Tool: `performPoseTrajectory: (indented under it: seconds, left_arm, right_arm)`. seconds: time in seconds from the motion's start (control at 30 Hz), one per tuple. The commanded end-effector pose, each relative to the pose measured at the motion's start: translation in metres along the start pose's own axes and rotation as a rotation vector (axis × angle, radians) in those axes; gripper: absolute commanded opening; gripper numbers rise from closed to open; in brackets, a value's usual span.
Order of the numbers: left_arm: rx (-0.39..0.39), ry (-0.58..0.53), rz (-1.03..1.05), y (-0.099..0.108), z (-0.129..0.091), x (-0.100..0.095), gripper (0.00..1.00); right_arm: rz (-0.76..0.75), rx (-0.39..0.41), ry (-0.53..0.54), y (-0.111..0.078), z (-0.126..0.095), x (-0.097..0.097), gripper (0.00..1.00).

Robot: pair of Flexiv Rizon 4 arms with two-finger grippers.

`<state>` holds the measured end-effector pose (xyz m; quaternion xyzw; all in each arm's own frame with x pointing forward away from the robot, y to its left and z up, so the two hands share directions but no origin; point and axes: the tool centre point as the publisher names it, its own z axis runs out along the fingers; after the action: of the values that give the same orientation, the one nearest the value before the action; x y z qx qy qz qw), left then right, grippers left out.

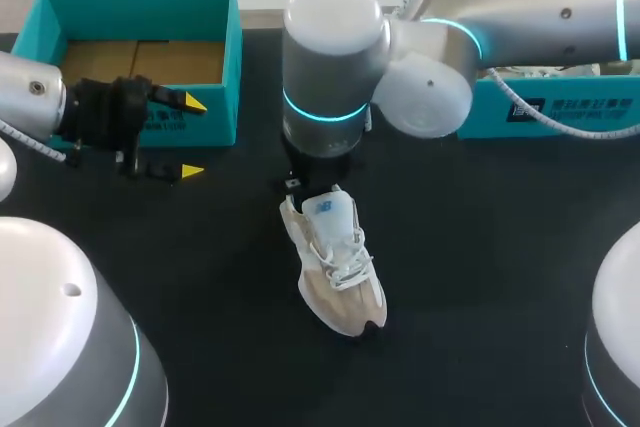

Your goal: Take the shoe out of the shoebox, open the shoe tongue, remove and reinsert the insole, then place the shoe into the shoebox

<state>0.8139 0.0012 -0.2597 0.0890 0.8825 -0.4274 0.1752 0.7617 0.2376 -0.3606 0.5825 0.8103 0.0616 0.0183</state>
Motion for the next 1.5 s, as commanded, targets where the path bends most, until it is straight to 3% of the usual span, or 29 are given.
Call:
performPoseTrajectory:
  seconds: [0.03,0.23,0.57,0.8,0.93,1.17,1.5]
  left_arm:
    - [-0.003,0.001,0.0,0.0,-0.001,0.001,1.0]
    - [-0.003,0.001,0.0,0.0,-0.001,0.001,1.0]
    - [-0.003,0.001,0.0,0.0,-0.001,0.001,1.0]
    - [-0.003,0.001,0.0,0.0,-0.001,0.001,1.0]
    - [-0.003,0.001,0.0,0.0,-0.001,0.001,1.0]
    - [-0.003,0.001,0.0,0.0,-0.001,0.001,1.0]
    - [-0.003,0.001,0.0,0.0,-0.001,0.001,1.0]
  right_arm:
    - [-0.009,0.026,0.004,0.003,0.02,-0.001,0.0]
    - [-0.014,0.05,-0.005,0.002,0.03,-0.004,0.0]
    - [-0.033,-0.02,-0.078,0.023,-0.006,-0.009,0.0]
    - [-0.041,-0.04,-0.015,0.038,0.019,0.0,0.0]
    - [-0.049,-0.005,0.007,0.035,0.036,0.009,0.0]
    - [-0.017,0.039,-0.022,0.025,0.056,0.003,0.0]
    - [-0.054,0.079,-0.12,0.024,0.013,-0.006,0.0]
